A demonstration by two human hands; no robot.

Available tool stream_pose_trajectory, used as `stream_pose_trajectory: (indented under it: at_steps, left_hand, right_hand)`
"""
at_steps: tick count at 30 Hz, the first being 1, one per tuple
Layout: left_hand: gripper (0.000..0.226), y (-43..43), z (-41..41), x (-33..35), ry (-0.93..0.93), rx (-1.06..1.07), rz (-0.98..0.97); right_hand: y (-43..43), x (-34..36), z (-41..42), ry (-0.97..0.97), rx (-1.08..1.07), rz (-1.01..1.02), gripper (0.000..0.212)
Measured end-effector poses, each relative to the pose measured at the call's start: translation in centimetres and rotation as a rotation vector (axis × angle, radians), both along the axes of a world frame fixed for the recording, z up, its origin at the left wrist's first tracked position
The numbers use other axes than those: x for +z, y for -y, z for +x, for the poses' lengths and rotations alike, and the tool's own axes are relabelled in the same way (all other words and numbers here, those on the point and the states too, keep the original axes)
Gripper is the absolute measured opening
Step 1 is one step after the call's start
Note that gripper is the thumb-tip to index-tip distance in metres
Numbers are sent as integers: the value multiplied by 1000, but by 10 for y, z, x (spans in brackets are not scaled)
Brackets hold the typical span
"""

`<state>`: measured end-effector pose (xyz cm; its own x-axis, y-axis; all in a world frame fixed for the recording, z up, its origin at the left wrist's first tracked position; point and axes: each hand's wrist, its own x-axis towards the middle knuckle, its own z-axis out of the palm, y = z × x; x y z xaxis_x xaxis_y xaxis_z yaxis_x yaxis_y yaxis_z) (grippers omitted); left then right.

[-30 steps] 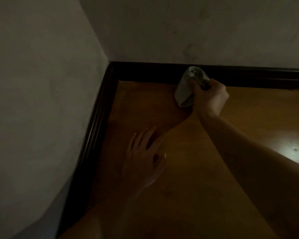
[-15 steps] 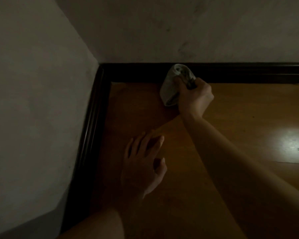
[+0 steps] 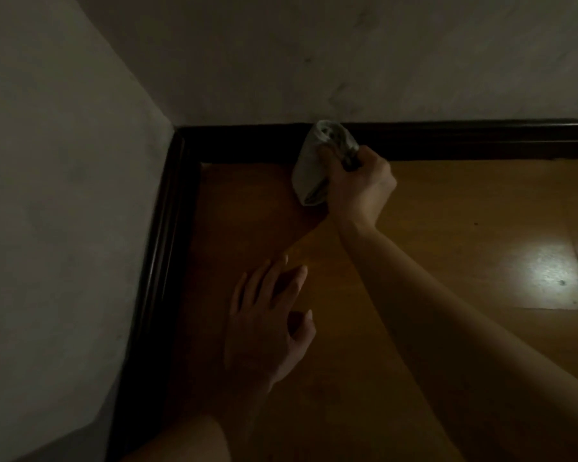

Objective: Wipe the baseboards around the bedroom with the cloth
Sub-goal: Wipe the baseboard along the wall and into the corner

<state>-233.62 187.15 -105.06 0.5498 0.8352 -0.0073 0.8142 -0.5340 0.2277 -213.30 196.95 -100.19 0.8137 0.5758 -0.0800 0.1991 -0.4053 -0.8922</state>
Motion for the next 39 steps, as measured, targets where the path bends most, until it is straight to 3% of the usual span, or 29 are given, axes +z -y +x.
stream_pose_trajectory:
  at_steps: [6,19,23,28,35,39]
  left_hand:
    - [65,-1,-1,-2,-1,-5,8]
    - [61,-1,-2,-1,17,-11,-26]
    - [61,-1,-3,-3,7,-17,-32]
    - [61,-2,-1,0,9,-10,-35]
    - [62,-1,-2,0,-20,-5,-72]
    - [63,-1,-2,-1,-12,-9,-58]
  right_hand:
    - [-3,5,2,23,81,4,35]
    - [47,9,75,47,-235,-33,30]
    - [38,8,61,21,-221,-21,21]
    - [37,5,60,34,-114,-24,26]
    - [59,1,89,48,-338,-50,31]
    - [43,3,64,13,-336,-74,28]
